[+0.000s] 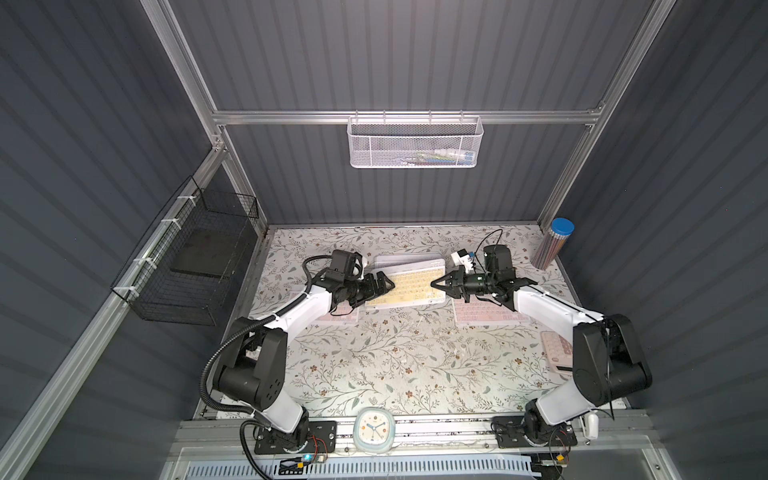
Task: Stack the numeric keypads
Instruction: Place the numeric keypad at the numeric keypad.
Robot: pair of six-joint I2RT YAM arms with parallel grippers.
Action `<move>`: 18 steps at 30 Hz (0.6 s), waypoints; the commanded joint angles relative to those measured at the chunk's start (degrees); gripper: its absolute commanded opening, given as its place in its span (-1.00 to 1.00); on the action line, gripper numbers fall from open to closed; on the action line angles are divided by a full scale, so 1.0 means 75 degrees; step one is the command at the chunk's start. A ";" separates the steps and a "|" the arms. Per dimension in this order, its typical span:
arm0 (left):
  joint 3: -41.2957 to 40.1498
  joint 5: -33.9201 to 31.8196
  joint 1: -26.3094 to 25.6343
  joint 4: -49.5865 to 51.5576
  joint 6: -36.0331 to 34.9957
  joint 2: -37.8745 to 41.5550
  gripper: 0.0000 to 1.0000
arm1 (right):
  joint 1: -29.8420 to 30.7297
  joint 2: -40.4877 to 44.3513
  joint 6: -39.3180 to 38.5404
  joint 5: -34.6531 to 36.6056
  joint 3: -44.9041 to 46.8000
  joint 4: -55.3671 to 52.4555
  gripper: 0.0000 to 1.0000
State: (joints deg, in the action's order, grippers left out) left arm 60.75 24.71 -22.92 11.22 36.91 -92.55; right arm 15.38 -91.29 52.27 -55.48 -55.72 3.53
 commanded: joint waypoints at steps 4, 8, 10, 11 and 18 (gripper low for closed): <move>0.0901 0.0357 -0.0026 -0.0213 -0.0062 -0.0765 0.99 | -0.0282 -0.0943 -0.0453 -0.0383 -0.0959 0.0206 -1.00; 0.1488 0.0179 -0.0026 -0.0180 -0.0192 -0.1344 0.99 | -0.0432 -0.1606 -0.0944 -0.0522 -0.1785 -0.0180 -1.00; 0.1768 0.0106 -0.0026 -0.0179 -0.0224 -0.1620 0.99 | -0.0511 -0.1939 -0.1045 -0.0701 -0.2108 -0.0214 -1.00; 0.1913 0.0106 -0.0026 -0.0201 -0.0232 -0.1760 0.99 | -0.0545 -0.2122 -0.1051 -0.0814 -0.2248 -0.0176 -1.00; 0.2964 -0.0006 -0.0030 -0.0080 -0.0362 -0.2519 0.99 | -0.0759 -0.3010 -0.1202 -0.1432 -0.2990 -0.0072 -1.00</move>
State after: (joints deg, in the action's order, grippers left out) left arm 78.63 22.35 -22.31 10.66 35.31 -110.21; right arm 9.45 -112.25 45.34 -62.39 -75.57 0.80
